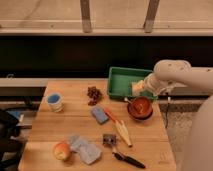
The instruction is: Stack bowls on top of each other
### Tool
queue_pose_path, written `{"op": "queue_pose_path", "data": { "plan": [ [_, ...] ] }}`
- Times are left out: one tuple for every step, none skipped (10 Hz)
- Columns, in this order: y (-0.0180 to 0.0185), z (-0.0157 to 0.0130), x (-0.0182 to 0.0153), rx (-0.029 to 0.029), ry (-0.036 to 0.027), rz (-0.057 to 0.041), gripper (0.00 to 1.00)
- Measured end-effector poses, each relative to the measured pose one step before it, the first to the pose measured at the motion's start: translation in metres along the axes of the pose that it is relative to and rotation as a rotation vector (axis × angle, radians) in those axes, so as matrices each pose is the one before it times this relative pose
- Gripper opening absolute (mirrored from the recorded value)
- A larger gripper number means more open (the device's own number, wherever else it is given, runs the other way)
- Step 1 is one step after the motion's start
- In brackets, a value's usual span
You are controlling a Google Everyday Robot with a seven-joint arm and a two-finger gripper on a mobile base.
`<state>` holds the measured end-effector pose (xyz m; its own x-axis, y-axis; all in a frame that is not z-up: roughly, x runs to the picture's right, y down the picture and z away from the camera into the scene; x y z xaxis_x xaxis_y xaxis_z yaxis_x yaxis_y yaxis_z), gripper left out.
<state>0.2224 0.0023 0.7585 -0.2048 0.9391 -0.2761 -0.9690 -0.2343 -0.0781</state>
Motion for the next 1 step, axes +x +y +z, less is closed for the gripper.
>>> {"op": "queue_pose_path", "data": {
  "plan": [
    [0.01218, -0.00976, -0.00637, -0.0151, -0.05163, -0.01772, 0.72]
  ]
}}
